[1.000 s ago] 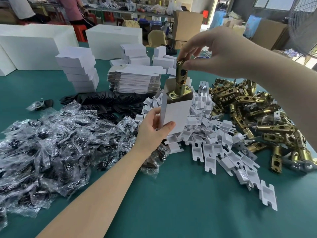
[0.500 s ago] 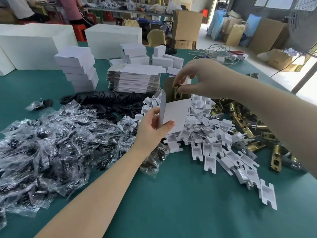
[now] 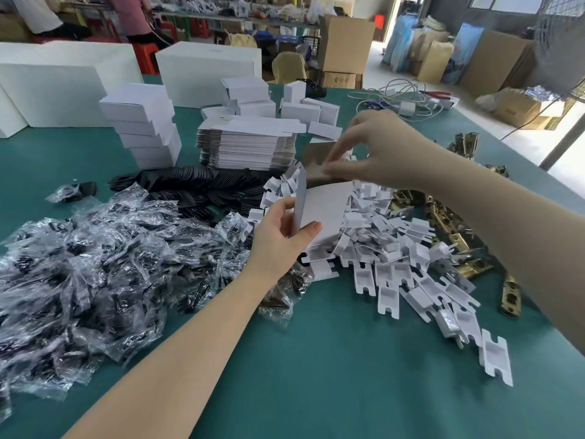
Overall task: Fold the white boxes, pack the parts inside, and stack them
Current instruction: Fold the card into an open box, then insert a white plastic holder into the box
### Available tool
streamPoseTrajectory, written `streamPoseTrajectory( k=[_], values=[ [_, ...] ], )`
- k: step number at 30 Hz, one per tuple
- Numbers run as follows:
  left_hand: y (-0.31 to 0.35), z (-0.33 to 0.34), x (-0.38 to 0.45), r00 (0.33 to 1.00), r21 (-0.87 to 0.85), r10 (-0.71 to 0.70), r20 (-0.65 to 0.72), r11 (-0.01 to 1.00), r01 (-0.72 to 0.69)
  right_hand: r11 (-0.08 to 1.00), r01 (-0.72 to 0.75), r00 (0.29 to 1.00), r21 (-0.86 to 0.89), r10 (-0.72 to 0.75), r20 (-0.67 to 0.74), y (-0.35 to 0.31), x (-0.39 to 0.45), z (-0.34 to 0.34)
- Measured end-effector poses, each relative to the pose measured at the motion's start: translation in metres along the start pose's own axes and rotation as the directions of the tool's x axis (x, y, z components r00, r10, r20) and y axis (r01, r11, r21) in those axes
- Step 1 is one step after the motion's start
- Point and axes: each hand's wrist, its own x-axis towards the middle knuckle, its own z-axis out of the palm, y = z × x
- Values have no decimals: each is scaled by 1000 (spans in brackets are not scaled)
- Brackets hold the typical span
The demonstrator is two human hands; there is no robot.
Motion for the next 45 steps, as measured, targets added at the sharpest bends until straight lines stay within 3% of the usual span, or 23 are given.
streamPoseTrajectory(
  k=[2, 4, 7, 10, 13, 19, 24, 27, 34, 39, 45],
  values=[
    [-1, 1, 0, 1000, 1, -10, 20, 1000, 10, 996, -81, 992, 36, 84, -97, 9, -5, -3],
    [-2, 2, 1, 1000, -1, -22, 21, 1000, 22, 976, -214, 973, -26, 211, -93, 20, -13, 1],
    [-3, 0, 2, 999, -14, -40, 5, 999, 40, 937, -324, 934, -128, 338, 114, 24, -33, 23],
    [-5, -1, 4, 998, -31, -60, -10, 998, 59, 943, -297, 918, -148, 325, 227, 13, -49, 55],
    [-7, -1, 6, 998, -38, -50, -44, 998, 48, 940, -330, 927, -89, 340, 156, 5, -56, 80],
    [-7, -1, 6, 996, -43, -45, -82, 998, 42, 878, -474, 879, 68, 477, -20, 2, -52, 103],
    [-10, -1, 7, 995, -30, -53, -79, 998, 50, 849, -518, 855, 104, 512, 80, 8, -43, 98],
    [-9, -2, 6, 994, -52, -65, -89, 997, 60, 864, -502, 858, 42, 492, 147, 9, -40, 94],
    [-3, -2, 6, 990, -173, -109, -94, 981, 92, 865, -501, 862, 13, 497, 102, 5, -38, 100],
    [-2, -2, 6, 986, -240, -133, -101, 965, 105, 863, -491, 871, 119, 484, 85, 8, -36, 105],
    [-5, -1, 6, 992, -152, -98, -79, 985, 85, 862, -487, 871, 138, 470, 139, 11, -34, 102]
  ],
)
